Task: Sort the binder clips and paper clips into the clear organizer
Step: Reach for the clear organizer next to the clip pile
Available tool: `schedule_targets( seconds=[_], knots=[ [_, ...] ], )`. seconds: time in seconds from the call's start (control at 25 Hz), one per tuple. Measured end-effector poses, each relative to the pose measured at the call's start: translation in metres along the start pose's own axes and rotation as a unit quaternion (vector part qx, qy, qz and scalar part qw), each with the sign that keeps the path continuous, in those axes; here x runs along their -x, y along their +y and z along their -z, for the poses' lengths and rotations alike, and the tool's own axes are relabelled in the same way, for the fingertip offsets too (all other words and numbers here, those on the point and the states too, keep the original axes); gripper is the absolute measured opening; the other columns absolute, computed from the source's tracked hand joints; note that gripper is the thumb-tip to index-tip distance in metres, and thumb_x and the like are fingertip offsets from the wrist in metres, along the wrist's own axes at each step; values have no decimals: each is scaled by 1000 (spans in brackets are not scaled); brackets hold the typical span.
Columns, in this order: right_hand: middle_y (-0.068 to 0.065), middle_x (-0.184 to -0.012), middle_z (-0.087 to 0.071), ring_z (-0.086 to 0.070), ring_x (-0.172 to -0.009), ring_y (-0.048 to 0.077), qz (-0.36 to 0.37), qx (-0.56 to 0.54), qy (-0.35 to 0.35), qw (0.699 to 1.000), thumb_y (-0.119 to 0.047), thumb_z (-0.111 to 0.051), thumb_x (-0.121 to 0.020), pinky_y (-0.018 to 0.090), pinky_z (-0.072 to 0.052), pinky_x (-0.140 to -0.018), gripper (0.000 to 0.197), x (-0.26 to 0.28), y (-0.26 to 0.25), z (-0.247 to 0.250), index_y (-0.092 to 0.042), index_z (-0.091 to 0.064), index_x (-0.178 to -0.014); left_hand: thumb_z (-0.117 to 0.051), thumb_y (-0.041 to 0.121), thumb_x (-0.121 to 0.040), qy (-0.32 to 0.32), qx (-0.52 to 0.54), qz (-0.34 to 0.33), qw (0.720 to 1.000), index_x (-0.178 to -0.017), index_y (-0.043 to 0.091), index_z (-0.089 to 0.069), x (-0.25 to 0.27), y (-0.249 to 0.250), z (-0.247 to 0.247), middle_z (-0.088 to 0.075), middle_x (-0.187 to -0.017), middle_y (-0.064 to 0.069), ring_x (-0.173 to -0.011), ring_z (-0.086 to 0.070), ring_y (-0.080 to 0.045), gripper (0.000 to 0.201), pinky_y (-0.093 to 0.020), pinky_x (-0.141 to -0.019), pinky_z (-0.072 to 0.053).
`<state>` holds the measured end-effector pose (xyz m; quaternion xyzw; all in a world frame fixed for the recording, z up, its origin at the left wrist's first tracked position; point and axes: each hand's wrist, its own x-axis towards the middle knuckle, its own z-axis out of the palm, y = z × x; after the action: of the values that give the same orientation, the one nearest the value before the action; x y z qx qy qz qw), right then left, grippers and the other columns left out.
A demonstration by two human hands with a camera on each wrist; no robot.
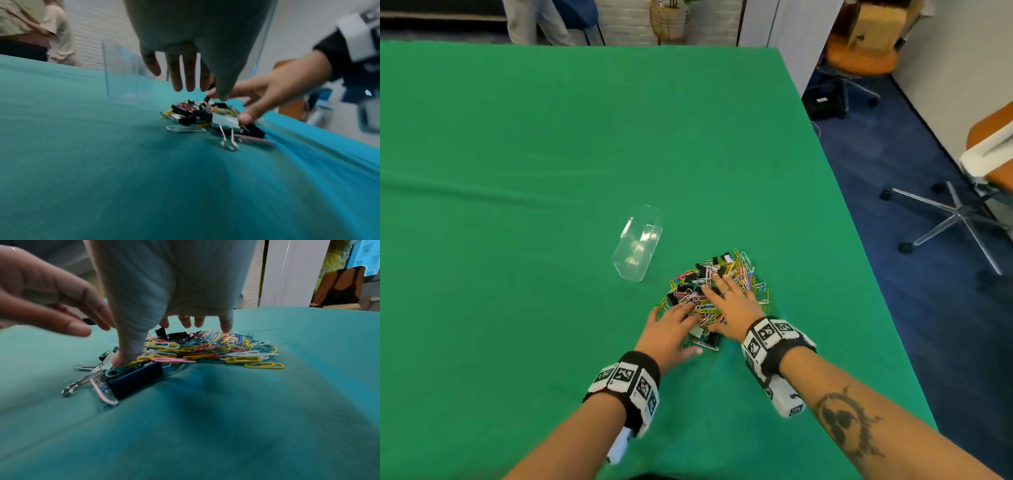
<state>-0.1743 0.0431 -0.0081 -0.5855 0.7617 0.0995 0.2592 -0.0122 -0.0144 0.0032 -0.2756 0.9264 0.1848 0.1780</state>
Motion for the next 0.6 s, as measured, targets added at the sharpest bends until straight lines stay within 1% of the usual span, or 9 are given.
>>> schedule_targets(
  seconds=[0.08, 0.16, 0.24, 0.28, 0.36, 0.44, 0.48, 0.52, 0.6],
  knots=[
    [2, -159, 9, 5, -148, 23, 5, -19, 13, 1000, -54, -58, -81, 57, -11, -115, 92, -6, 2, -3, -31, 0, -148, -46, 47, -89, 103, 8, 42, 994, -133, 27, -41, -1, -12, 4, -38, -146, 2, -134, -35, -14, 48, -42, -113, -22],
    [2, -159, -2, -3, -148, 21, 6, -40, 29, 999, -57, -61, -76, 56, -19, -113, 97, -7, 2, -3, -30, -2, -148, -48, 47, -87, 208, 44, 91, 973, -109, 26, -55, -3, -26, 9, -58, -119, 6, -113, -50, -14, 31, -36, -98, -36],
    [3, -158, -14, -11, -146, 21, 5, -38, 46, 998, -59, -61, -75, 55, -27, -110, 96, -6, 2, -6, -28, -8, -148, -55, 50, -82, 282, 85, 134, 946, -85, 25, -55, -5, -41, 6, -61, -94, 7, -93, -56, -17, 26, -33, -81, -41],
    [4, -156, -17, -13, -145, 21, 4, -30, 53, 998, -61, -60, -75, 55, -29, -110, 94, -5, 3, -8, -27, -11, -148, -60, 52, -78, 309, 106, 153, 933, -80, 24, -53, -7, -47, 2, -60, -88, 6, -88, -57, -19, 29, -33, -77, -44],
    [6, -155, -21, -18, -143, 25, 0, -8, 64, 998, -63, -58, -76, 55, -31, -109, 90, -3, 5, -12, -27, -15, -147, -68, 53, -70, 394, 149, 194, 886, -88, 17, -52, -10, -57, -6, -58, -93, -3, -90, -56, -24, 43, -37, -77, -47],
    [8, -153, -23, -21, -142, 28, -5, 1, 62, 998, -63, -55, -77, 55, -33, -108, 88, -1, 4, -15, -27, -16, -147, -75, 52, -61, 466, 187, 237, 832, -113, 9, -46, -13, -65, -7, -52, -114, -13, -106, -51, -29, 73, -42, -86, -45],
    [9, -153, -23, -22, -141, 29, -6, 2, 64, 998, -63, -55, -78, 54, -34, -108, 87, 0, 5, -19, -27, -16, -147, -77, 52, -58, 477, 208, 244, 819, -126, 7, -38, -15, -68, -5, -46, -124, -16, -115, -46, -31, 89, -44, -93, -43],
    [11, -153, -23, -23, -141, 29, -6, 0, 64, 998, -63, -54, -78, 53, -34, -108, 86, 1, 5, -20, -27, -16, -147, -79, 51, -57, 471, 228, 243, 817, -136, 9, -29, -17, -69, -1, -39, -133, -18, -124, -41, -33, 103, -45, -100, -40],
    [12, -152, -22, -24, -140, 30, -2, -18, 63, 998, -61, -54, -80, 51, -33, -110, 85, 5, 4, -24, -26, -16, -147, -80, 50, -57, 449, 268, 226, 822, -145, 11, -11, -28, -70, 8, -30, -144, -21, -133, -33, -33, 118, -45, -109, -32]
  ],
)
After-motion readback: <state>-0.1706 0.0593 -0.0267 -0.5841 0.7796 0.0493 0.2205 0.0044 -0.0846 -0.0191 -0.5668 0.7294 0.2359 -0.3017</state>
